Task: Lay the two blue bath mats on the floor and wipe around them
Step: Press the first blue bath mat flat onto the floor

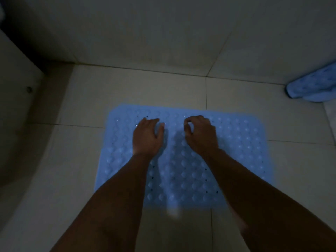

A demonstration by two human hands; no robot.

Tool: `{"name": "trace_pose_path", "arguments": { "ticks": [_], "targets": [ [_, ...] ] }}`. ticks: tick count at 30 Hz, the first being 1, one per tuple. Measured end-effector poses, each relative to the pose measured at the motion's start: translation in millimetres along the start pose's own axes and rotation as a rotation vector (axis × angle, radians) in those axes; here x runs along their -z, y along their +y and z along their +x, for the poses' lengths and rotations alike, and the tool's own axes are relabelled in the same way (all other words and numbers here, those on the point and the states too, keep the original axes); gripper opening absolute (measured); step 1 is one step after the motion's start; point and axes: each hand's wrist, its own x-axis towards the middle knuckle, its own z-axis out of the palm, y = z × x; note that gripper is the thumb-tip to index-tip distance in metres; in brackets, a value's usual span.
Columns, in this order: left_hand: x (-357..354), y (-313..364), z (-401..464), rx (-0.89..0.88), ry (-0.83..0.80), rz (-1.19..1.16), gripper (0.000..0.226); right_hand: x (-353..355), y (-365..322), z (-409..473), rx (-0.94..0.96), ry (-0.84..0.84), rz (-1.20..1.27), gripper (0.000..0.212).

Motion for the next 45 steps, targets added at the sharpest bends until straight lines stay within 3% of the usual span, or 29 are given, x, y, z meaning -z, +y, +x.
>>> {"name": "trace_pose_path", "arguments": {
  "ticks": [2,6,11,29,39,45],
  "targets": [
    [6,-21,-1,-0.057,0.088,0.065,0.054,-24,-17,-4,0.026,-0.036,0.043,0.040],
    [12,-53,2,-0.003,0.052,0.167,0.051,-97,-48,-12,0.111,-0.239,-0.122,0.066],
    [1,-82,-10,-0.017,0.045,0.370,0.057,-150,-47,-33,0.131,-0.229,-0.244,0.081],
    [20,-124,0,0.043,0.086,0.379,0.056,-161,-41,-36,0.148,-0.098,-0.288,0.075],
    [33,-120,-19,0.060,0.060,0.370,0.055,-163,-46,-37,0.129,-0.140,-0.294,0.077],
    [40,-111,-32,-0.050,-0.014,0.459,0.060,-138,-59,-25,0.041,-0.244,-0.114,0.069]
  ]
}}
